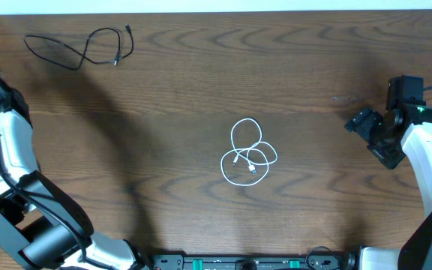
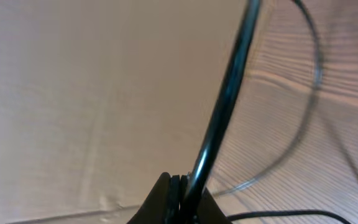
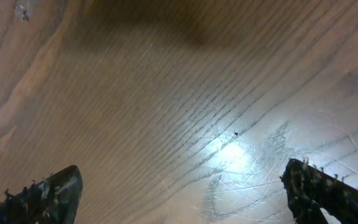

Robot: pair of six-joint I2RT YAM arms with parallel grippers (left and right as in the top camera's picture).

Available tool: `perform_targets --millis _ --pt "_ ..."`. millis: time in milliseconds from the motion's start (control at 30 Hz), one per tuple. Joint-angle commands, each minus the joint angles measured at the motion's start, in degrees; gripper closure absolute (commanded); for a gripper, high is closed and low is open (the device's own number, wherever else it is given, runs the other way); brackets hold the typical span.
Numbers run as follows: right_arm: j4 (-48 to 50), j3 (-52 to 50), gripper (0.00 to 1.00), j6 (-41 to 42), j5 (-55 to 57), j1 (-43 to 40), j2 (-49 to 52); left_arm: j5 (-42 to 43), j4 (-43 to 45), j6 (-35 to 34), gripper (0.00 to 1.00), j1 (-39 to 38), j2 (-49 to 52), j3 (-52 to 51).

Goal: Untangle cables

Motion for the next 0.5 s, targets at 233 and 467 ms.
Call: perform_targets --millis 233,467 --pt "-0.02 0.04 0.01 0.13 0.7 -0.33 0.2 -9.99 8.5 4.96 0.92 0.33 3.21 1.03" --pt "-0.04 0.04 0.01 0.13 0.68 -0.33 0.2 -14.58 7.3 4.87 0.75 1.01 8.11 0.79"
